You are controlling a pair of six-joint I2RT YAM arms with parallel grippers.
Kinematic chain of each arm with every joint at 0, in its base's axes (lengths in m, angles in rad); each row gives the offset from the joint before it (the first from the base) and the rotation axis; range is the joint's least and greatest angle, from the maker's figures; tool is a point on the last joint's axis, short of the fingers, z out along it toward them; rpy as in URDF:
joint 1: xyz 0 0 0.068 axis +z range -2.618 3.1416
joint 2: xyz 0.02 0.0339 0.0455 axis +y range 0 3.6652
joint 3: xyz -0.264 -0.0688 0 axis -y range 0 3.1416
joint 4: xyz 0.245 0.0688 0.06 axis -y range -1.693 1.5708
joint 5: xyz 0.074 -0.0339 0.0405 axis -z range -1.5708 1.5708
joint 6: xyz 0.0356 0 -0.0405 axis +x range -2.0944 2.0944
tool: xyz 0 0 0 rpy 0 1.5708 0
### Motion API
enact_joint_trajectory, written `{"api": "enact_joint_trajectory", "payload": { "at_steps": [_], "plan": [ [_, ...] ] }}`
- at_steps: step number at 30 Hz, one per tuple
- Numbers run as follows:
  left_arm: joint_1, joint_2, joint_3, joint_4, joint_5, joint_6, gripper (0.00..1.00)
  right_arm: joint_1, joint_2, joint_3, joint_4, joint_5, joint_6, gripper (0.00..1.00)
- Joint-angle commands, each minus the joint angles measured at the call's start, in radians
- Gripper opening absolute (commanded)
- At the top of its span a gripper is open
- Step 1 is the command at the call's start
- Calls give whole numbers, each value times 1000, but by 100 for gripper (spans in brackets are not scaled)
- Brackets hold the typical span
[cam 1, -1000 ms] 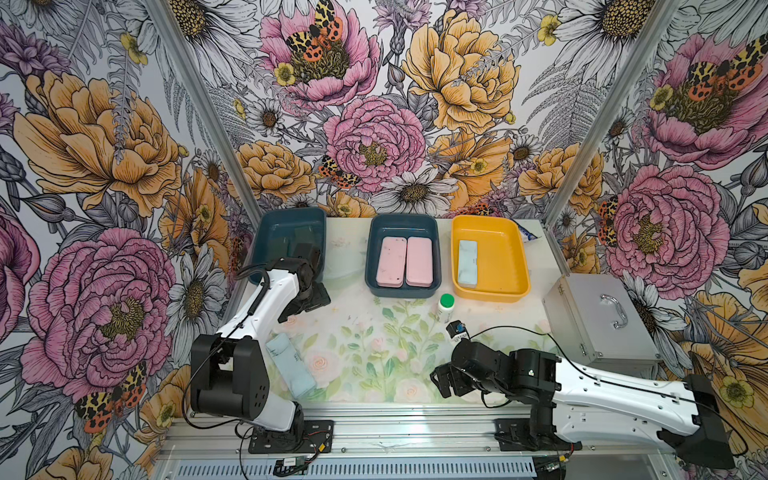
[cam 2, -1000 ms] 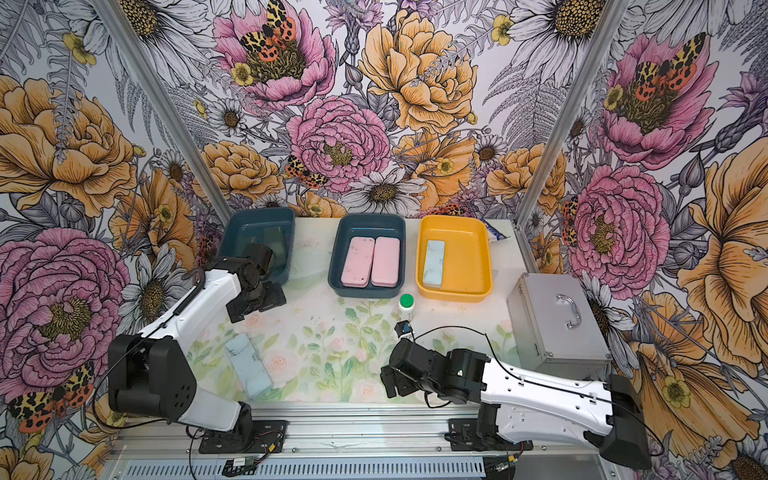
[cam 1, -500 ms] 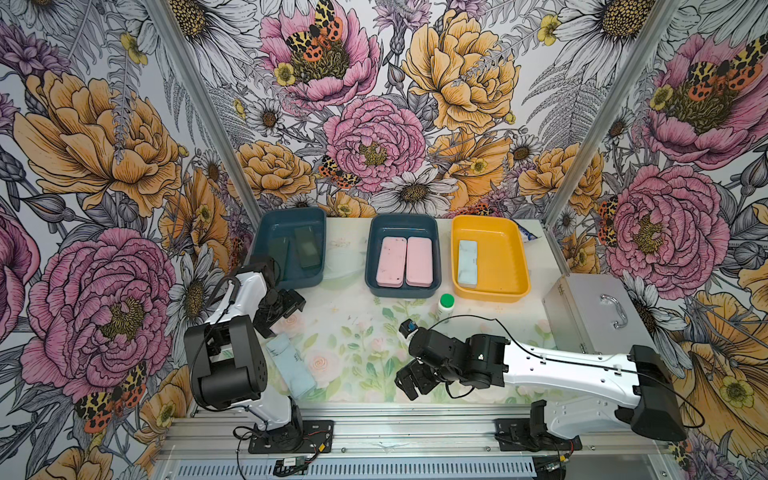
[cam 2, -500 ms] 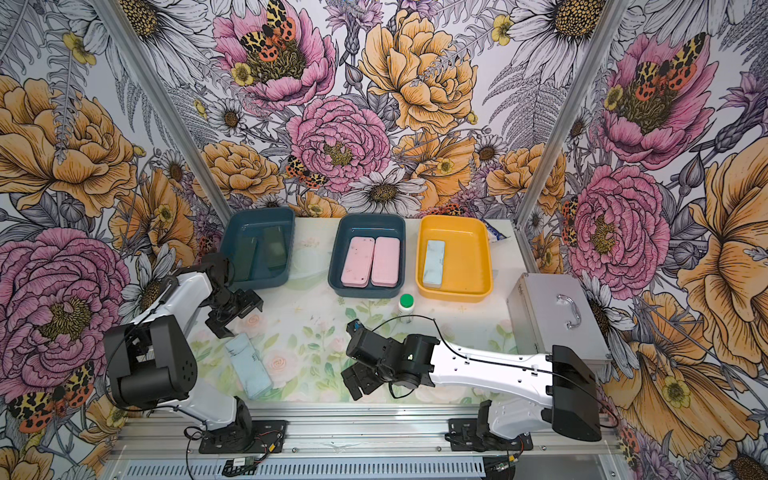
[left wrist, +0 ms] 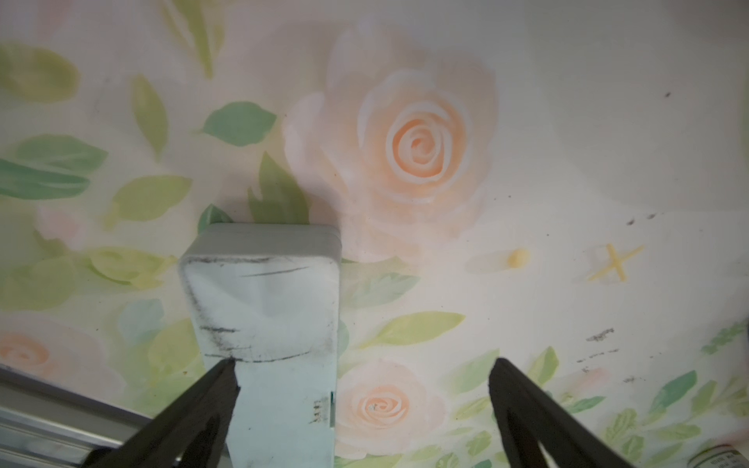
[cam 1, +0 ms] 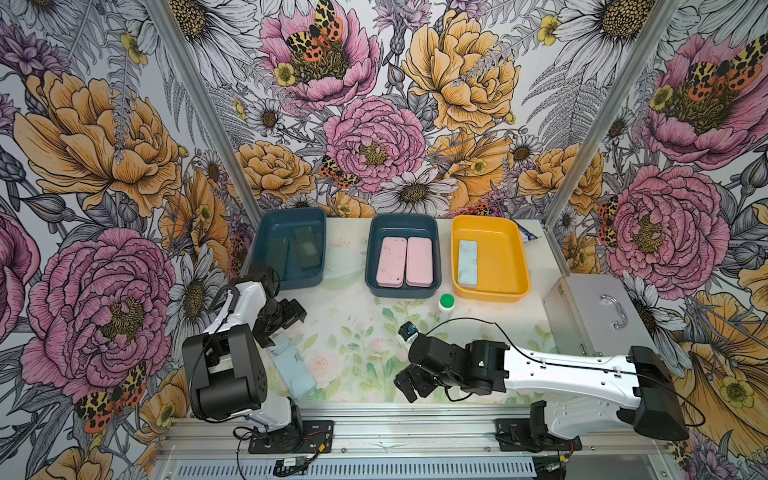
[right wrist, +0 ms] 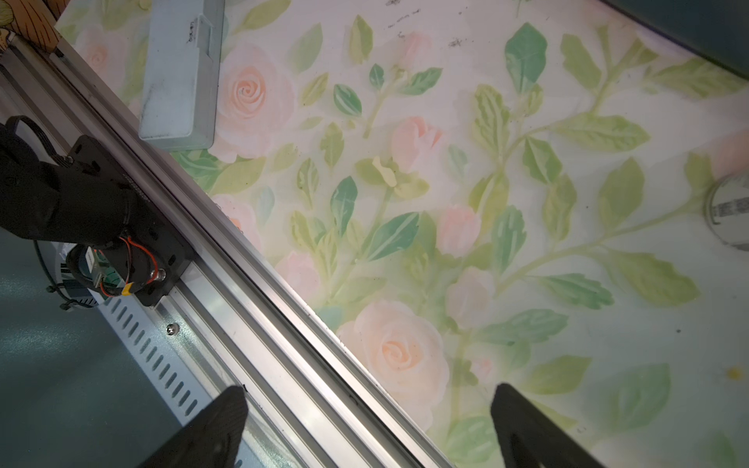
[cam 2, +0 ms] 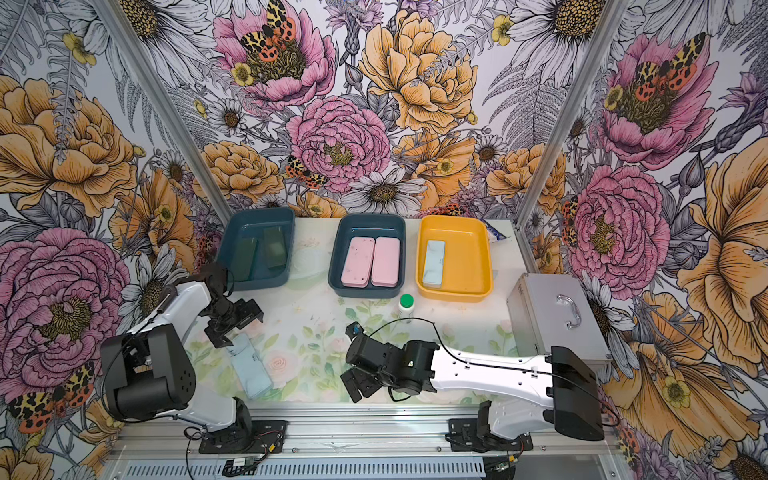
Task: Place the pencil cases by color into the storage box
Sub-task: Pick up the pencil case from the center of the board.
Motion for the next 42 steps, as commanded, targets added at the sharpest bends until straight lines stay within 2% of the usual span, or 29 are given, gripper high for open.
{"api": "enact_joint_trajectory", "payload": {
  "at_steps": [1, 8, 12, 17, 32, 38, 42],
  "plan": [
    [6, -17, -7, 23, -27, 13, 99, 7, -26, -19, 22, 28, 9, 97],
    [31, -4, -32, 7, 15, -28, 99, 6, -29, -39, 22, 26, 19, 97],
    [67, -14, -86, -3, 64, -92, 99, 8, -36, -56, 34, 25, 22, 97],
    [69, -32, -90, -30, 10, -114, 99, 8, -45, -74, 39, 32, 27, 97],
    [-37, 92, -97, -8, -20, -165, 98, -3, -164, -187, 45, 74, 76, 98],
    [-53, 80, -95, 23, 2, -185, 87, -13, -170, -195, 45, 69, 72, 98],
    [-57, 98, -97, 38, 16, -187, 72, -21, -160, -189, 45, 69, 61, 98]
  ]
}}
